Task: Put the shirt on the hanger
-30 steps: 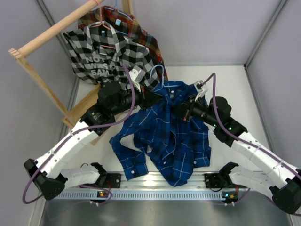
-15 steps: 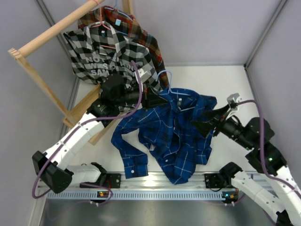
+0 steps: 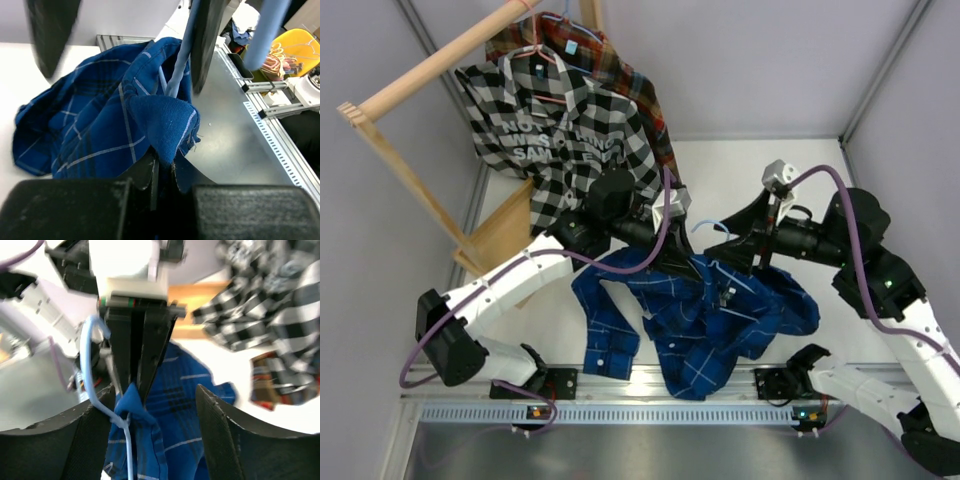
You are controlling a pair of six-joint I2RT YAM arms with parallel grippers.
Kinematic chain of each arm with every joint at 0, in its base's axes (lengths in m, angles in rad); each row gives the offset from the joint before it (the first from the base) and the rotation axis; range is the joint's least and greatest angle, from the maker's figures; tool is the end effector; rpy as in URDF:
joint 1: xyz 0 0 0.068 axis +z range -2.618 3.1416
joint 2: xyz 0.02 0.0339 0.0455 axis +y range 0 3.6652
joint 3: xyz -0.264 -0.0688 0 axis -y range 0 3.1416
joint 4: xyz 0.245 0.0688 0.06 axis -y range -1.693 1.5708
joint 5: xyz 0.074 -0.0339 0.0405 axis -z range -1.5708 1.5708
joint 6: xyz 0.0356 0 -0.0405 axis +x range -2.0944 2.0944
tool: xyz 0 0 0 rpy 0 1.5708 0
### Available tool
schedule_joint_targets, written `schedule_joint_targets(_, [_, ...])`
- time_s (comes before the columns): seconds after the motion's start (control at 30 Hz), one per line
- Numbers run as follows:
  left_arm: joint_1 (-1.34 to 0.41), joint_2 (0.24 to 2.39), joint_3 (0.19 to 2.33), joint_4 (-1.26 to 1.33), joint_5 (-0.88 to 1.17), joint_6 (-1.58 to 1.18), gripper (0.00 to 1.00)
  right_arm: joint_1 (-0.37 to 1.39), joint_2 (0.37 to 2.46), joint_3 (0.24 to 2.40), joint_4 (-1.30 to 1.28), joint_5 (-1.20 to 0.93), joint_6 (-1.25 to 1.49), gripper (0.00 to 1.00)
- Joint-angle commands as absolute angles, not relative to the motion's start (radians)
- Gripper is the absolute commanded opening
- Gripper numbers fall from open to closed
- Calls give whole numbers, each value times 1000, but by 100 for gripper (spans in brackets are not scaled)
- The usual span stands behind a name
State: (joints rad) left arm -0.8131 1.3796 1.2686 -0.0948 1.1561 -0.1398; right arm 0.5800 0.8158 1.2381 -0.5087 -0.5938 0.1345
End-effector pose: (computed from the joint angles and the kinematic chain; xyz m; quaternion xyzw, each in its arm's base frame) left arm 0.1869 -0.2450 0.3871 0.5400 0.4996 -0.6191 0.2750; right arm 0.1071 0.0940 0.4520 -0.3485 0.6436 0.4280 0.5301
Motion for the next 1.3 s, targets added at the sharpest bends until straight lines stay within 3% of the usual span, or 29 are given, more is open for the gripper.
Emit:
schedule_joint_targets(0.0, [-807,1384,1325,-48,1262,-98,0,580,808,1235,-463,-753,126,60])
schedule_joint_targets(0.1, [-807,1400,1336,-48,1279,-113,0,580,805,1226,-414,-802,140,40])
schedule_joint_targets(0.23, [-807,1433,1351,-48,1273,-132,0,580,804,1198,-361,-842,158,30])
schedule_joint_targets(0.37, [-807,1433,1367,-46,1227,-158,0,581,801,1152,-319,-845,155,1])
schedule_joint_targets(0.4, [-805,1430,1371,-58,1209,-156,3,580,798,1146,-319,-830,149,0])
schedule_joint_targets(0.43, [-807,1424,1384,-80,1147,-149,14,580,787,1144,-319,-783,149,0])
schedule_joint_targets(0.47, [-805,1405,1391,-106,1096,-120,45,580,779,1140,-319,-752,150,0])
schedule_joint_targets(0.5, [-805,1388,1393,-144,1038,-111,64,580,756,1140,-321,-714,150,0])
schedule_joint_targets(0.53, [-805,1370,1393,-165,975,-97,98,580,743,1141,-328,-612,155,0])
schedule_joint_targets(0.7, [-810,1118,1307,-207,328,-49,98,578,700,1219,-458,-244,167,0])
schedule_joint_targets(0.9, [-831,859,1007,-143,-61,-69,98,578,652,1322,-541,-101,138,0])
schedule_joint_targets(1.1, [-857,788,798,-39,-225,-146,98,580,678,1430,-607,-106,121,0])
schedule_joint_targets(1.23, [-857,868,762,60,-82,-184,98,578,686,1471,-621,-129,123,0])
schedule_joint_targets(1.27, [-857,903,755,81,-57,-193,94,580,689,1477,-624,-129,123,0])
